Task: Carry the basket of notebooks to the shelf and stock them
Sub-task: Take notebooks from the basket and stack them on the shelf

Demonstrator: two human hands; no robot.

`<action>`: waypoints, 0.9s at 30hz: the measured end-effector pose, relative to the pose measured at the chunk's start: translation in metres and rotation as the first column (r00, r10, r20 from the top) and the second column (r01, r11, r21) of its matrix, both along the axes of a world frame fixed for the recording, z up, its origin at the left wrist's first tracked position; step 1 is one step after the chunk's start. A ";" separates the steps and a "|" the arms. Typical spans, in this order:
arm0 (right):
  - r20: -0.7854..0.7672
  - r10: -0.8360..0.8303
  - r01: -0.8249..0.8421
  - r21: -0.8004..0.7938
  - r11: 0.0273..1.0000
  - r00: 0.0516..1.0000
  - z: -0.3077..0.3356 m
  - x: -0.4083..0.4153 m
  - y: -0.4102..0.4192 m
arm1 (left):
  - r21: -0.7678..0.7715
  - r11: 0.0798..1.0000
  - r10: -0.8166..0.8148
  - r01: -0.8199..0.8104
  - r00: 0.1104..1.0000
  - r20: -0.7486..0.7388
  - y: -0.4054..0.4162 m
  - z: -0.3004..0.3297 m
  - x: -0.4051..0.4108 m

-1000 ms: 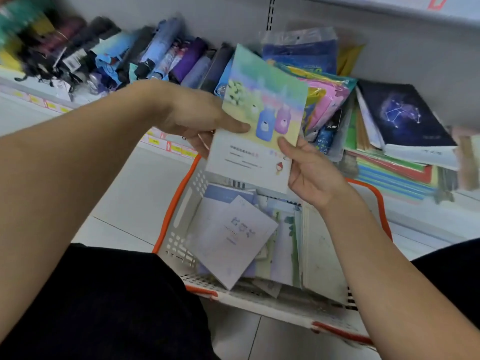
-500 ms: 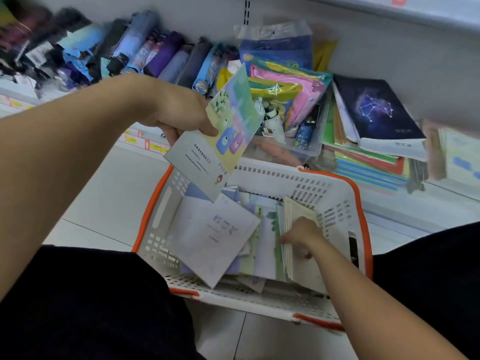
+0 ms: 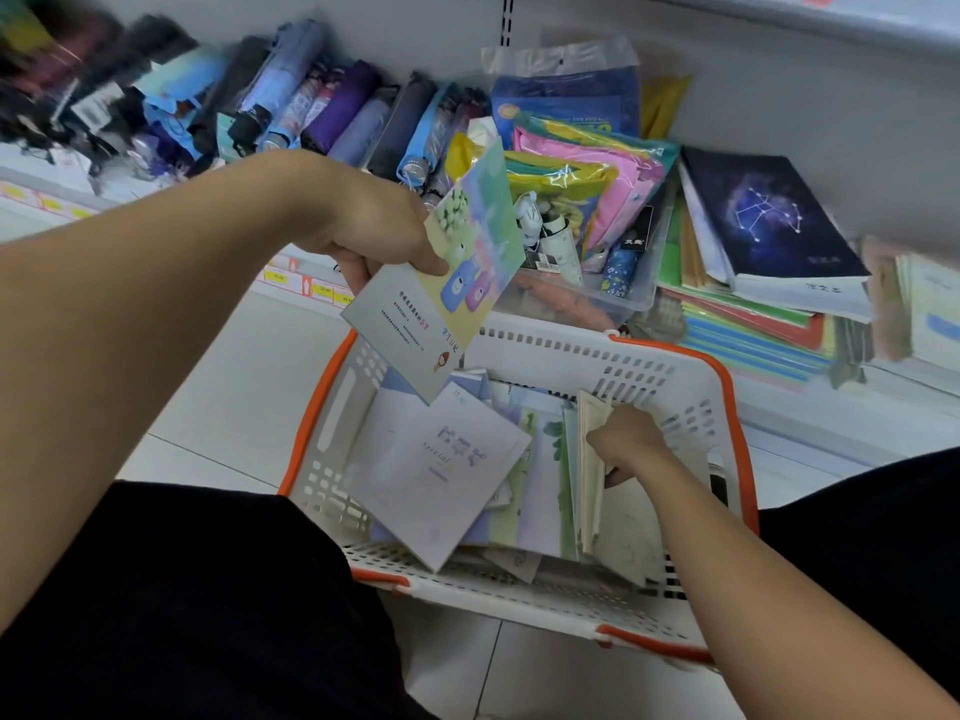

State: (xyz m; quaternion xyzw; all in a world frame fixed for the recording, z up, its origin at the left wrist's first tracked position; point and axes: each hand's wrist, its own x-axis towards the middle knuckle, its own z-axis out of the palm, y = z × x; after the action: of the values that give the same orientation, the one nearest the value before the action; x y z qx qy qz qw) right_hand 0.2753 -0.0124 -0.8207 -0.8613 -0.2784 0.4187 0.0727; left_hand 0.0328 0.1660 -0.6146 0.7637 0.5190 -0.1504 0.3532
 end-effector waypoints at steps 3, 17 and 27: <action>0.059 0.010 -0.010 -0.005 1.000 0.998 -0.006 -0.004 -0.004 | 0.004 1.000 -0.005 0.004 1.000 0.003 -0.004 0.001 -0.002; 0.193 0.223 -0.258 0.179 0.949 0.956 -0.029 -0.046 0.016 | 0.015 0.999 0.032 -0.031 0.999 -0.038 -0.006 0.002 -0.011; 0.236 0.280 -0.328 0.196 0.924 0.931 -0.042 -0.072 0.004 | -0.033 0.998 0.059 -0.062 0.994 -0.095 -0.014 0.007 -0.015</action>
State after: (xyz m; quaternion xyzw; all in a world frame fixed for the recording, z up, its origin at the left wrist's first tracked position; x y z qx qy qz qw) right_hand 0.2037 -0.0083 -0.8628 -0.8313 -0.4620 0.2993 0.0776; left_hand 0.0178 0.1522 -0.6080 0.7332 0.5551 -0.1849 0.3465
